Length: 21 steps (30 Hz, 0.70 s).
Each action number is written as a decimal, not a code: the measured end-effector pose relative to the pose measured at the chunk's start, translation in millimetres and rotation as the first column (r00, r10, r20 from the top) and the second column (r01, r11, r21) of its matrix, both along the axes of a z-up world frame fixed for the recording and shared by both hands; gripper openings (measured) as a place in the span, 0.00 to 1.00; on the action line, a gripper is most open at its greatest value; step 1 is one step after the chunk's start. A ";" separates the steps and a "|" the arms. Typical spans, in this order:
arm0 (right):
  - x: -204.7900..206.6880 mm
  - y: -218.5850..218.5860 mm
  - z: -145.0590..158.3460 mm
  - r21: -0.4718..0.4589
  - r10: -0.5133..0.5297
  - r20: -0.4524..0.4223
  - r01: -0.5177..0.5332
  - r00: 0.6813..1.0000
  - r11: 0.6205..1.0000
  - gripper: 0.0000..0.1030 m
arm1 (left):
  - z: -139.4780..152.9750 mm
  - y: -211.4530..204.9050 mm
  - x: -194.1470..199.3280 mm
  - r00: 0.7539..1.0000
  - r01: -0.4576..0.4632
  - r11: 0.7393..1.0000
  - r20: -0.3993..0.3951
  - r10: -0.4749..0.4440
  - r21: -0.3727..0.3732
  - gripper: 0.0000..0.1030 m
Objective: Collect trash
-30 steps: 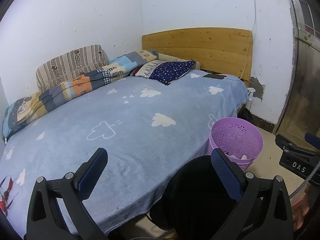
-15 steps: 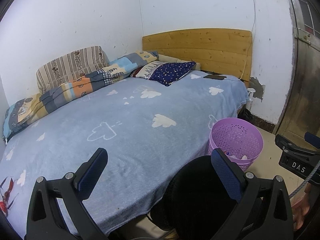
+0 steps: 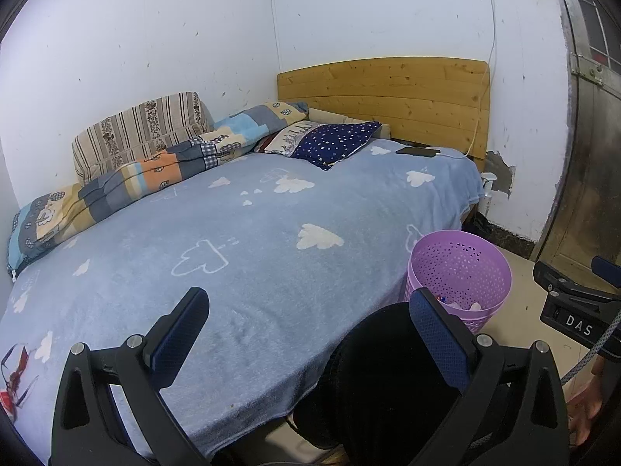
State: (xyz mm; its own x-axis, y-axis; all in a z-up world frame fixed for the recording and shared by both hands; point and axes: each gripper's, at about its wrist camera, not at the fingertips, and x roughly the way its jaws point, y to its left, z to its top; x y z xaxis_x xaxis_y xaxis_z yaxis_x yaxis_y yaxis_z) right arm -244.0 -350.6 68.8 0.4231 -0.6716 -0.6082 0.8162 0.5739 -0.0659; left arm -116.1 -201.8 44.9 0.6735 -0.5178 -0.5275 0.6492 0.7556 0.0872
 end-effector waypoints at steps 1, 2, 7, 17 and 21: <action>0.2 1.0 0.0 0.000 0.000 0.000 0.000 1.000 1.000 0.95 | -0.1 0.0 -0.2 1.000 -0.001 1.000 0.000 0.001 0.000 1.00; 0.0 0.4 0.1 0.000 0.000 0.000 0.000 1.000 1.000 0.95 | 0.1 -0.3 -0.2 1.000 -0.001 1.000 0.000 0.001 0.000 1.00; -0.1 0.6 0.1 0.000 0.000 0.000 0.000 1.000 1.000 0.95 | 0.3 -0.3 -0.4 1.000 -0.001 1.000 0.002 0.001 -0.001 1.00; 2.9 3.2 1.1 -0.003 0.004 -0.001 -0.004 1.000 1.000 0.95 | -0.6 0.5 -0.6 1.000 -0.001 1.000 0.000 0.001 -0.002 1.00; 8.3 4.3 4.2 -0.008 0.010 -0.002 -0.010 1.000 1.000 0.95 | -0.8 0.4 -0.5 1.000 -0.002 1.000 0.002 0.002 -0.002 1.00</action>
State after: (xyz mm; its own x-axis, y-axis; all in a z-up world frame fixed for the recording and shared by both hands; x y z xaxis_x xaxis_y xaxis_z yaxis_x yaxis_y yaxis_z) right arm -235.7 -346.3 73.0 0.4289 -0.6722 -0.6035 0.8101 0.5818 -0.0722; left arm -116.6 -201.3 44.1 0.6753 -0.5180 -0.5251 0.6478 0.7569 0.0865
